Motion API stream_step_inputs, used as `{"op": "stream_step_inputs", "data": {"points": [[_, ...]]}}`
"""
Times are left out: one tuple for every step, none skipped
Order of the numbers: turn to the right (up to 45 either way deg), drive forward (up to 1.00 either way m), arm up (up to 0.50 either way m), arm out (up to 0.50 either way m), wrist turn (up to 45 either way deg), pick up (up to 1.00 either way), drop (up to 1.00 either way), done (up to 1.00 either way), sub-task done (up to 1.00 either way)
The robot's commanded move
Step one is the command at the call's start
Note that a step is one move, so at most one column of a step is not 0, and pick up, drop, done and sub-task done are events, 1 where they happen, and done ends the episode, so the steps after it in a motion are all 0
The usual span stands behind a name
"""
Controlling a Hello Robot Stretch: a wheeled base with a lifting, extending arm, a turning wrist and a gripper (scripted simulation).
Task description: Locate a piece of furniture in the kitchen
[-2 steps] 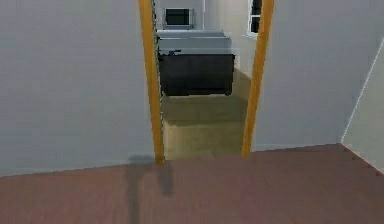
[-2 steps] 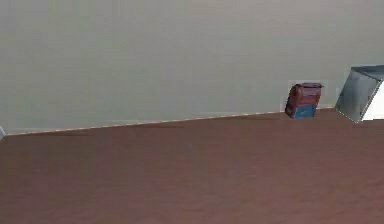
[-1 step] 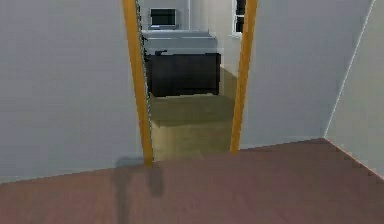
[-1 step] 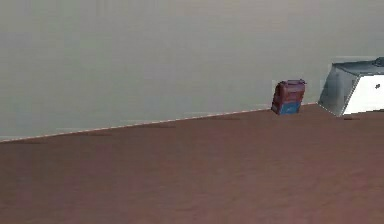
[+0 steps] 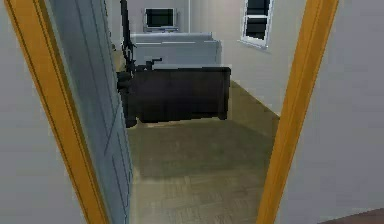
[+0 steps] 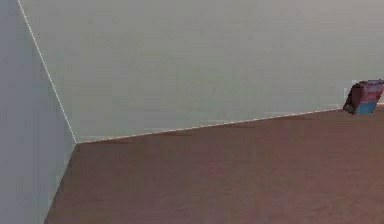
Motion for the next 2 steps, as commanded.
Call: {"op": "stream_step_inputs", "data": {"points": [[0.0,0.60,0.00,0.00,0.0,0.00,0.00,0.00,0.00],[-3.0,0.00,0.00,0.00,0.0,0.00,0.00,0.00,0.00]]}}
